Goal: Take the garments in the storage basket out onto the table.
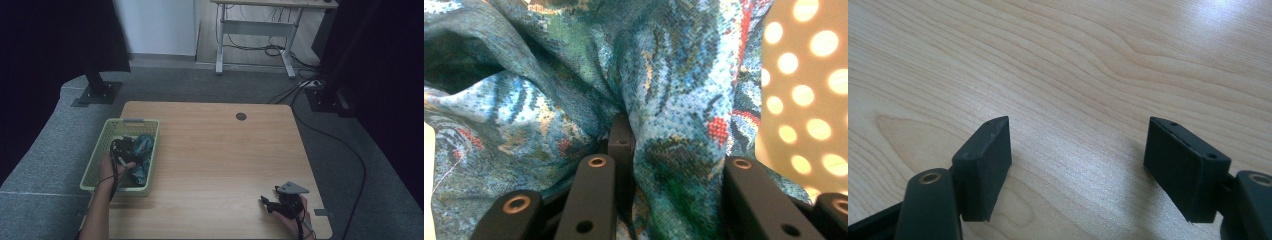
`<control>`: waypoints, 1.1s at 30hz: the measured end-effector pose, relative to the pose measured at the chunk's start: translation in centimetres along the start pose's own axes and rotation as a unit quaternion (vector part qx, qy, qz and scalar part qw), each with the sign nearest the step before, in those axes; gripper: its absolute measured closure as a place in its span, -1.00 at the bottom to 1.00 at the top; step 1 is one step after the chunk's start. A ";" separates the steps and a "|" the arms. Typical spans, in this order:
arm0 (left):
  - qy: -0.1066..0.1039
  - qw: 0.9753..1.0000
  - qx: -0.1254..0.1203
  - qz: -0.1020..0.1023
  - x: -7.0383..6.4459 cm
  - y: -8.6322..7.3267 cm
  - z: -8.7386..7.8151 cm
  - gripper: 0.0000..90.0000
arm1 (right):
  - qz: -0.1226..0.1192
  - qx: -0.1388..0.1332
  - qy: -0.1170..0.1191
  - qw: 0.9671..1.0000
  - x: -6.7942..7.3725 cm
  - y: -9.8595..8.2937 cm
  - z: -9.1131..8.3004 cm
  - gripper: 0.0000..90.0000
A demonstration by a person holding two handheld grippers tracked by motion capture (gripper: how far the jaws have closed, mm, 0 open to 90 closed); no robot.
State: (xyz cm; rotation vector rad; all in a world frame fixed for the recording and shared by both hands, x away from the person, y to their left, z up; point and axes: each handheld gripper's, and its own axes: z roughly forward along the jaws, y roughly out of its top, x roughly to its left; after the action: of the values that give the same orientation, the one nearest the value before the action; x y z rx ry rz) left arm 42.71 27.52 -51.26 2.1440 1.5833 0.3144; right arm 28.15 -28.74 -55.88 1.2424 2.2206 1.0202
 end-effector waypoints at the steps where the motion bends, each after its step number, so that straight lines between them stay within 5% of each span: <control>1: 0.001 1.000 0.001 0.000 0.0 0.0 0.0 0.55 | 0.000 0.000 0.000 1.000 0.0 0.0 0.0 -0.42; 18: -0.002 1.000 -0.025 0.003 0.3 -0.2 -1.1 0.65 | 0.000 0.000 0.000 1.000 0.0 0.0 0.0 -0.42; 33: -0.012 0.997 -0.082 0.000 1.1 -0.7 -4.5 0.66 | 0.000 0.000 0.000 1.000 0.0 0.0 0.0 -0.42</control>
State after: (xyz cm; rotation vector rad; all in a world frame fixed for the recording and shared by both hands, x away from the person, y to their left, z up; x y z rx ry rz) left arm 40.51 29.71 -47.79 2.0163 1.4904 0.4022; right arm 28.15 -28.74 -55.88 1.2423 2.2208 1.0202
